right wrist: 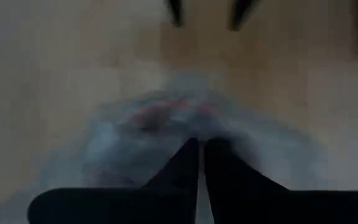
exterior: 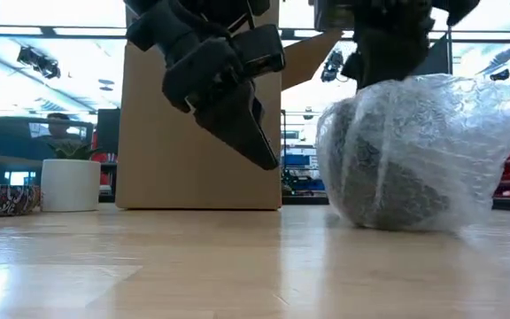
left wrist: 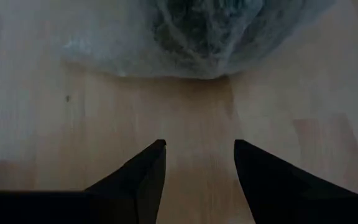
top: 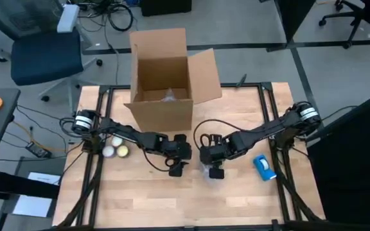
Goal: Wrap mug
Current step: Wrap the black mug with bubble wrap
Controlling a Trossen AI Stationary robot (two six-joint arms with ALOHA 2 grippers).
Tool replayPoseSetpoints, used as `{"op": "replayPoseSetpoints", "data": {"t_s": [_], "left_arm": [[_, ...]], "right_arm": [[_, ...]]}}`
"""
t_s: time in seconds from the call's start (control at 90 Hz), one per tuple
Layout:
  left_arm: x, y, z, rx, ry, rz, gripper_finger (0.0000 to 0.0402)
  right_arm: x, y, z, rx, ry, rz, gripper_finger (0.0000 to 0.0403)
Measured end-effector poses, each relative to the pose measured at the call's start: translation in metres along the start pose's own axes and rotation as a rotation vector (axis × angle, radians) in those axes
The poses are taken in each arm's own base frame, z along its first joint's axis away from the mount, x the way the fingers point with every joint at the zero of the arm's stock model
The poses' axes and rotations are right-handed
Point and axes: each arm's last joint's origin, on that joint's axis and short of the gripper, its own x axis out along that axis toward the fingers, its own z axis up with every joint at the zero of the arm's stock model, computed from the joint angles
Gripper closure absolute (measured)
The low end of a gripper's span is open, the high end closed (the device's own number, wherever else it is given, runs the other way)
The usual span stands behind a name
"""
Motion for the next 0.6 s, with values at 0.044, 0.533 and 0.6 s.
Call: {"op": "replayPoseSetpoints", "data": {"t_s": [0.044,0.533,0.6], "left_arm": [[0.0,0.0,0.0,0.0,0.0,0.0,0.0229],[0.0,0.0,0.001,0.001,-0.007,0.001,0.0229],[0.0,0.0,0.001,0.001,-0.009,0.007,0.0229]], "right_arm": [[0.006,0.001,-0.004,0.001,-0.006,0.035,0.0403],[0.018,0.006,-0.022,-0.1,0.089,0.166,0.0403],[0.007,0.011,-0.009,-0.128,0.042,0.185,0.0403]]}}
